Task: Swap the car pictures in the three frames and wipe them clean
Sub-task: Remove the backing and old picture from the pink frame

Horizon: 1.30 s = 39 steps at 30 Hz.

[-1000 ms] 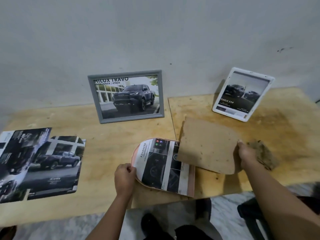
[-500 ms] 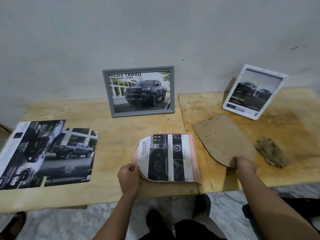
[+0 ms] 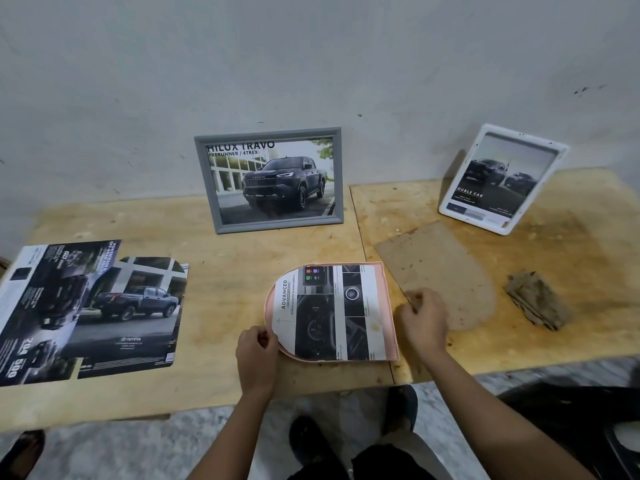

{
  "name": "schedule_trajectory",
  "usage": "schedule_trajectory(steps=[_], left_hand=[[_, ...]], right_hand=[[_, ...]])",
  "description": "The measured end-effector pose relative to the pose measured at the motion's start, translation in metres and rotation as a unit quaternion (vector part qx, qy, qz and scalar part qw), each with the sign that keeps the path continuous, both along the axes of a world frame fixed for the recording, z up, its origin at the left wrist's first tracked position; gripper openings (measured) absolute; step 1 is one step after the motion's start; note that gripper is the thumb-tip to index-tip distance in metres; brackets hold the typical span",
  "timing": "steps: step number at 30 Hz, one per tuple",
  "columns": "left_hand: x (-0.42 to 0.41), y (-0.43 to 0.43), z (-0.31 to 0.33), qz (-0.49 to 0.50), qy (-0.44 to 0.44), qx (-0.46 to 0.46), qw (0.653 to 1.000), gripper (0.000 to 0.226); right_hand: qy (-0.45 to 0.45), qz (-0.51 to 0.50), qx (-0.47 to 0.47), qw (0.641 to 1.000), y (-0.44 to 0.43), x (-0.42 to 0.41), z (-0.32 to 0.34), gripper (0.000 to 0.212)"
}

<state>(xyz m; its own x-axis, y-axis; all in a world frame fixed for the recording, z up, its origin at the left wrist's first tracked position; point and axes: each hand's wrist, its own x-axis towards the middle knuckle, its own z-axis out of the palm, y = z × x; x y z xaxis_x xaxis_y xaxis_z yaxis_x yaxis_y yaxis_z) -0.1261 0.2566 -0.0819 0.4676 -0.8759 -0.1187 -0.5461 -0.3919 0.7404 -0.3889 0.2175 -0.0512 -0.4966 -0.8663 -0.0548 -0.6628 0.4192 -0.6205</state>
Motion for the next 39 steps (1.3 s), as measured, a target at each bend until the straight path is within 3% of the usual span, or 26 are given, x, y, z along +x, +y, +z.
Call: schedule_trajectory(steps=[3, 8, 12, 15, 17, 21, 27, 31, 39], left_hand=[[0.001, -0.001, -0.002, -0.008, 0.002, 0.0, 1.0, 0.012], [0.002, -0.001, -0.002, -0.01, 0.007, 0.003, 1.0, 0.013], [0.0, -0.002, 0.0, -0.002, 0.005, 0.005, 1.0, 0.01], [-0.002, -0.002, 0.001, -0.005, 0.005, 0.009, 1.0, 0.01], [-0.004, -0.002, 0.001, -0.003, 0.013, 0.011, 1.0, 0.012], [-0.007, -0.002, 0.005, 0.005, 0.019, 0.015, 1.0, 0.012], [-0.007, -0.002, 0.007, 0.0, 0.016, 0.019, 1.0, 0.009], [-0.007, -0.002, 0.006, -0.004, 0.017, 0.02, 1.0, 0.008], [-0.005, -0.002, 0.003, -0.007, 0.009, 0.023, 1.0, 0.009]], right_hand=[[-0.046, 0.101, 0.072, 0.991, -0.007, 0.023, -0.002, 0.014], [0.107, 0.141, 0.176, 0.968, -0.019, 0.034, 0.0, 0.032], [0.061, 0.141, 0.206, 0.966, -0.022, 0.035, -0.002, 0.041], [-0.088, 0.092, 0.194, 0.973, -0.023, 0.034, -0.001, 0.032], [-0.137, 0.074, 0.171, 0.973, -0.023, 0.032, 0.003, 0.026], [-0.156, 0.038, 0.135, 0.978, -0.024, 0.024, 0.009, 0.037], [-0.124, 0.059, 0.137, 0.981, -0.026, 0.017, 0.01, 0.009], [-0.116, 0.074, 0.123, 0.983, -0.024, 0.017, 0.012, 0.007], [-0.177, 0.031, 0.125, 0.976, -0.032, 0.0, 0.016, 0.027]])
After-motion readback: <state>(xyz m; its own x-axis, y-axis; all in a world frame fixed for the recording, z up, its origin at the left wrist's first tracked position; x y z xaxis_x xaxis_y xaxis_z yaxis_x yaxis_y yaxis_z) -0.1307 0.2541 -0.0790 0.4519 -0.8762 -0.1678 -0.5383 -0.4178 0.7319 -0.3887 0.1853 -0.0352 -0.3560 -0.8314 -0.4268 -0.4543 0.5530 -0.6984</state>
